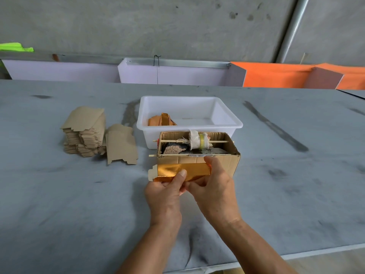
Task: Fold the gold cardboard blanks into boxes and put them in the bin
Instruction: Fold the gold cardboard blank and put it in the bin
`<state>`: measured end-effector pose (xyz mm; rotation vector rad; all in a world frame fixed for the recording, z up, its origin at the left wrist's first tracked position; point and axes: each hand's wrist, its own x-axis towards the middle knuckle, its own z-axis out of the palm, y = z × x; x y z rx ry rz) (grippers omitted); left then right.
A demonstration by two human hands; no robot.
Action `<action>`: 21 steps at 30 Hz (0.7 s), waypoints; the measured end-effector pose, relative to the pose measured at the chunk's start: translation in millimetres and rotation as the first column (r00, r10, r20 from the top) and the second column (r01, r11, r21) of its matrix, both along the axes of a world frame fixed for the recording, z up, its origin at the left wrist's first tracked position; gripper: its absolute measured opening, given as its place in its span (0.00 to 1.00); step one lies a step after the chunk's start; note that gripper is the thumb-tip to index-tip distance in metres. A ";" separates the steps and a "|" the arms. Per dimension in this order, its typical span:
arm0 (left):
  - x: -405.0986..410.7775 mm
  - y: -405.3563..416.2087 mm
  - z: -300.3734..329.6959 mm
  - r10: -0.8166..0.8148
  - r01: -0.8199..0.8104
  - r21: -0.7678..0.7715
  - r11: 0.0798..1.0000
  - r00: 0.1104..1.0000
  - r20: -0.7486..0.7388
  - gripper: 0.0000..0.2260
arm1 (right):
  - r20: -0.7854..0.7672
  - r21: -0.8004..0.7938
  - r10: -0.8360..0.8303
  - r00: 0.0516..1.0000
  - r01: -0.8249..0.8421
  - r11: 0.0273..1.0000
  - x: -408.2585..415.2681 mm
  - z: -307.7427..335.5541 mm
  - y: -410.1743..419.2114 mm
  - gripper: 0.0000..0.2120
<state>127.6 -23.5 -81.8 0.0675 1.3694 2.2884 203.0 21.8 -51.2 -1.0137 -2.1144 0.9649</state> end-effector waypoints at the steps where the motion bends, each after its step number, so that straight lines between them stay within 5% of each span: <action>1: 0.8 0.4 0.7 0.008 -0.008 0.012 1.000 1.000 -0.006 0.07 | -0.029 0.013 -0.023 0.999 0.023 1.000 -0.9 -1.8 -2.4 0.31; 6: 4.2 2.5 4.8 0.067 -0.068 0.042 0.997 0.997 0.029 0.07 | -0.129 0.124 -0.092 0.987 0.108 0.986 -3.6 -11.9 -18.1 0.29; 12: 5.1 5.8 12.7 0.082 -0.086 0.016 0.996 0.981 0.177 0.06 | -0.359 -0.294 -0.220 0.907 0.114 0.949 -5.0 -17.5 -15.9 0.23; 21: 6.4 6.3 27.7 0.030 -0.029 -0.007 1.000 0.955 0.297 0.11 | -0.529 -0.275 -0.195 0.826 0.051 0.960 -1.7 -17.1 -16.5 0.32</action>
